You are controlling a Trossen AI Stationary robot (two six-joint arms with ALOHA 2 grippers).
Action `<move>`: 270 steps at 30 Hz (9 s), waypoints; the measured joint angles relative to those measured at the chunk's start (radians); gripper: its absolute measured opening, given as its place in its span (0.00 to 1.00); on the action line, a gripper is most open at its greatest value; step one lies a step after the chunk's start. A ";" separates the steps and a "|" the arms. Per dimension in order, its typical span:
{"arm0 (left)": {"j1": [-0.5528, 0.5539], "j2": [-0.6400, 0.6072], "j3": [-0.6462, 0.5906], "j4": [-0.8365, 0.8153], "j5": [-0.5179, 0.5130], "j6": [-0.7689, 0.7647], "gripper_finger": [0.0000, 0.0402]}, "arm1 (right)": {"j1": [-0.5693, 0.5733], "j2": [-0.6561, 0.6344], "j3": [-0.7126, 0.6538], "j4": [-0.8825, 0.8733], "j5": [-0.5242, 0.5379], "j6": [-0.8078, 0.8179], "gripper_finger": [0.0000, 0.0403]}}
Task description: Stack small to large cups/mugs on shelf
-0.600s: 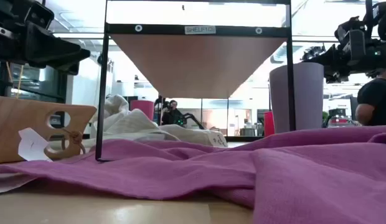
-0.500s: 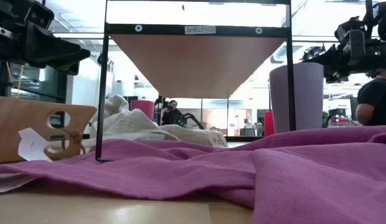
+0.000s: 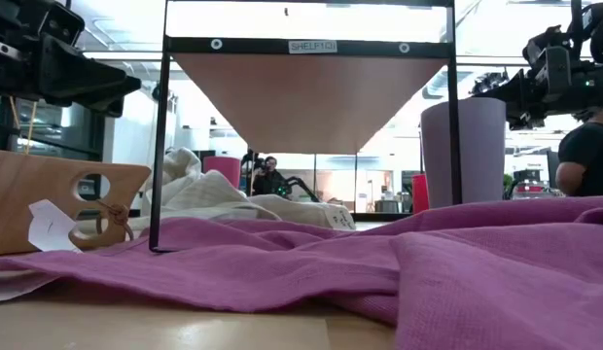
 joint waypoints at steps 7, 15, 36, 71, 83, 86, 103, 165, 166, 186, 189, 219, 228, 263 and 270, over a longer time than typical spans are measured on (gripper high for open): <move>0.000 0.000 0.000 0.000 0.000 0.000 0.28 | 0.000 0.000 0.000 0.000 0.000 0.000 0.00; 0.000 0.000 0.000 0.000 0.000 0.000 0.28 | 0.000 0.000 0.000 0.000 0.000 0.000 0.00; 0.000 0.000 0.000 0.000 0.000 0.000 0.28 | 0.000 0.000 0.000 0.000 0.000 0.000 0.00; 0.000 0.000 0.000 0.000 0.000 0.000 0.28 | 0.000 0.000 0.000 0.195 -0.006 0.287 0.00; 0.000 0.000 0.000 0.000 0.000 0.000 0.28 | 0.000 0.000 0.000 0.763 0.028 0.488 0.00; 0.000 0.000 0.000 0.000 0.000 0.000 0.28 | 0.000 0.001 0.000 0.899 0.066 0.595 0.00; 0.000 0.000 0.000 0.000 0.000 0.000 0.28 | 0.000 0.391 1.010 -0.136 -0.366 0.096 0.00; 0.000 0.000 0.000 0.000 0.001 0.000 0.28 | 0.325 1.651 2.297 -1.582 0.313 0.462 0.00; 0.000 0.000 0.000 0.000 0.001 0.000 0.28 | 0.325 1.651 2.296 -1.577 0.313 0.475 0.00; 0.000 0.000 0.000 0.000 0.000 0.000 0.28 | 0.306 1.541 1.843 -1.564 0.280 0.549 0.00; 0.000 0.000 0.000 0.000 0.000 0.000 0.28 | 0.334 1.444 1.727 -1.525 0.301 0.616 0.00; 0.000 0.000 0.000 0.000 0.000 0.000 0.28 | 0.809 0.893 1.163 -1.298 -0.014 1.015 0.05; 0.000 0.000 0.000 0.000 0.000 0.000 0.28 | 0.819 0.932 1.163 -1.310 -0.065 1.002 0.23; 0.000 0.000 0.000 0.000 0.000 0.000 0.28 | 0.920 1.108 0.863 -1.108 -0.047 1.253 0.23; 0.000 0.000 0.000 0.000 0.000 0.000 0.28 | 0.924 1.108 0.863 -1.143 -0.005 1.257 0.23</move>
